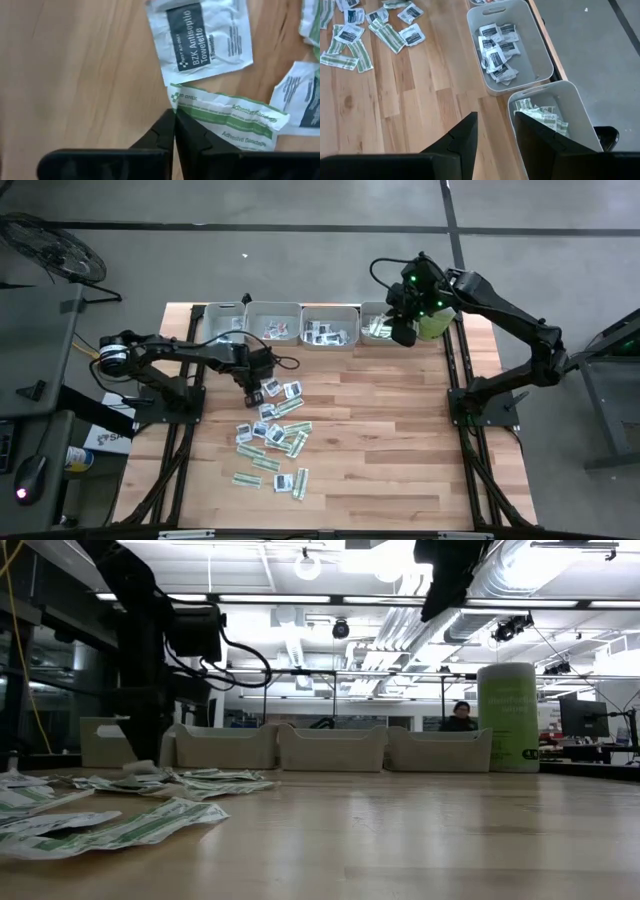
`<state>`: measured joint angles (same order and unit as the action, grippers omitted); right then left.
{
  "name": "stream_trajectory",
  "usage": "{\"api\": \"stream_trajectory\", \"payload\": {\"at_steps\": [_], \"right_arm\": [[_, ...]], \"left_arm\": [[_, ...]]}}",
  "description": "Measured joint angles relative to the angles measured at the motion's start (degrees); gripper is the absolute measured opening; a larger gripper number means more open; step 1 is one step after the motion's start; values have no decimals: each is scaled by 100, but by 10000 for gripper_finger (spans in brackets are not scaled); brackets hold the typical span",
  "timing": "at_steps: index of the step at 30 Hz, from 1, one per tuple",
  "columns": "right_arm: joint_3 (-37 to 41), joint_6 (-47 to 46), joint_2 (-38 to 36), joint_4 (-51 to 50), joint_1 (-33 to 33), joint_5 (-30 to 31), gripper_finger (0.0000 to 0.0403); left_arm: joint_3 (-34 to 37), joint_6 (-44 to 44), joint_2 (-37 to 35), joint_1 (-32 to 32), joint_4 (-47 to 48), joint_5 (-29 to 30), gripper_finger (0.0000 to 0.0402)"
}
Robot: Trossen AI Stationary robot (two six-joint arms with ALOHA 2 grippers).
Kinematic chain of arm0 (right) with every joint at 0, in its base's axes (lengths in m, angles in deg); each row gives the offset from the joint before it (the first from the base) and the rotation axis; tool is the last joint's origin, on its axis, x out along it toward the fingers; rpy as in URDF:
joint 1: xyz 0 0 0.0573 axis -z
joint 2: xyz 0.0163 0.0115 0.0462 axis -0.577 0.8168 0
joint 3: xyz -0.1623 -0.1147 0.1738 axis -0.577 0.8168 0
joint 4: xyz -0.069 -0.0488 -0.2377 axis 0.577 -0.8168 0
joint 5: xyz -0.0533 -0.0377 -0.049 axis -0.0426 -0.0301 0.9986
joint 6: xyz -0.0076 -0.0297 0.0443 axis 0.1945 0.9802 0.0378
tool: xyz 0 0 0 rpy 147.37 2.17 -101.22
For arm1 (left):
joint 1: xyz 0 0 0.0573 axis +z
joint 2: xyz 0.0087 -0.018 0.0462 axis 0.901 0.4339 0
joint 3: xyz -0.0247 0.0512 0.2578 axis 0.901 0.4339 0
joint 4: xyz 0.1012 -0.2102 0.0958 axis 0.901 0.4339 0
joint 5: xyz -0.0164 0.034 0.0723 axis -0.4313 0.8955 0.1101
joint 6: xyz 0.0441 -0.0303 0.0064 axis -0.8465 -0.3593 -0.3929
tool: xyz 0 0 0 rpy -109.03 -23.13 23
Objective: Pick & Place First Aid Supplies
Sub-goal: Put the green bandage into the right gray bin
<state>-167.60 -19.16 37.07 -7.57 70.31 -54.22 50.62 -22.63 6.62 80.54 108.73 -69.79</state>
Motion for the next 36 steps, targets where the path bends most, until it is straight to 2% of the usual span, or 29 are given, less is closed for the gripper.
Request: {"api": "stream_trajectory", "payload": {"at_steps": [4, 7, 9, 17, 27, 33, 36], "right_arm": [[0, -131, 0, -67, 0, -45, 124], [0, -313, 0, -65, 2, -347, 124], [0, -428, 0, -51, -6, -544, 124], [0, -629, 2, 426, -364, -675, 124], [0, -1024, 2, 1876, -968, -615, 124], [0, -1268, 18, 2543, -1181, -389, 127], [0, -1285, 34, 2655, -1236, -273, 142]], "left_arm": [[-81, 505, -212, -5, 139, -261, 3], [-225, 831, -475, -28, 454, -565, 2], [-441, 1052, -700, -33, 256, -573, 1], [-1234, 1503, -1463, -22, 233, 192, 1], [-2363, 1226, -1609, -17, -536, 1277, 0], [-2730, 869, -1610, -15, -1147, 1464, 0], [-2830, 676, -1611, -15, -1450, 1466, 0]]}}
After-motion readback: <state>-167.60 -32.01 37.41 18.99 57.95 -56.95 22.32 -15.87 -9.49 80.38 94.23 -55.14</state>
